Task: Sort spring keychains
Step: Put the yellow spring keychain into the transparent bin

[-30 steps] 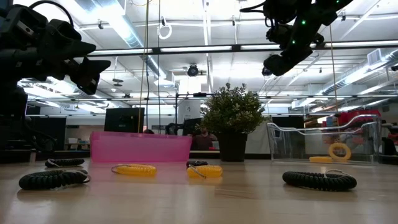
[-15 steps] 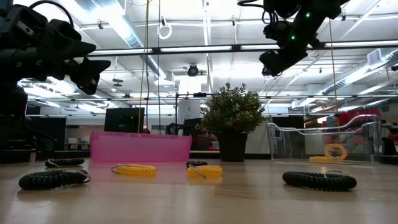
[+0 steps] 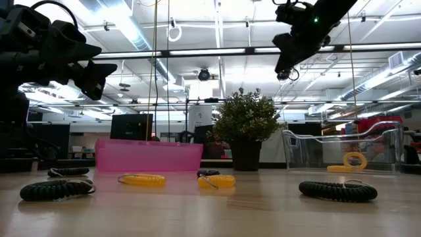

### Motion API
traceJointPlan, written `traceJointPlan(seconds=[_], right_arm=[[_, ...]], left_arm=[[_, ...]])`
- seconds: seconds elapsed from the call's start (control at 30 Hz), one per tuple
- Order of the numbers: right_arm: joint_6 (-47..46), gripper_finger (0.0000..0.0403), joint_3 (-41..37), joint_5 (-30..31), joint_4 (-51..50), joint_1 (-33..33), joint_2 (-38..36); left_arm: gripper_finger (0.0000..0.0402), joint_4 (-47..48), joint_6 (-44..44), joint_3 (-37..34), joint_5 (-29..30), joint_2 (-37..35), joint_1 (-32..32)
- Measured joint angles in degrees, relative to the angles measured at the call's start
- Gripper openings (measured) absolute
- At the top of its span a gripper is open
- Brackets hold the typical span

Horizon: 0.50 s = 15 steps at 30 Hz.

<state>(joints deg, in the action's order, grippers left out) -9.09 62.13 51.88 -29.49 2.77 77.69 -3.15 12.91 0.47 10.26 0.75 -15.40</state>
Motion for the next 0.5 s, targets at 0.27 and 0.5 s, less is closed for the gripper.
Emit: traceJointPlan(seconds=[0.27,0.5], right_arm=[[7.6,0.0208,0.0,-24.6,5.0,3.7,0.0],[17.5,0.0208,0.0,-36.5,12.9,8.5,4.6]], left_arm=[[0.0209,0.0,0.0,0.0,0.0,0.0,0.0],[0.0209,0.0,0.0,0.0,0.0,0.0,0.0]])
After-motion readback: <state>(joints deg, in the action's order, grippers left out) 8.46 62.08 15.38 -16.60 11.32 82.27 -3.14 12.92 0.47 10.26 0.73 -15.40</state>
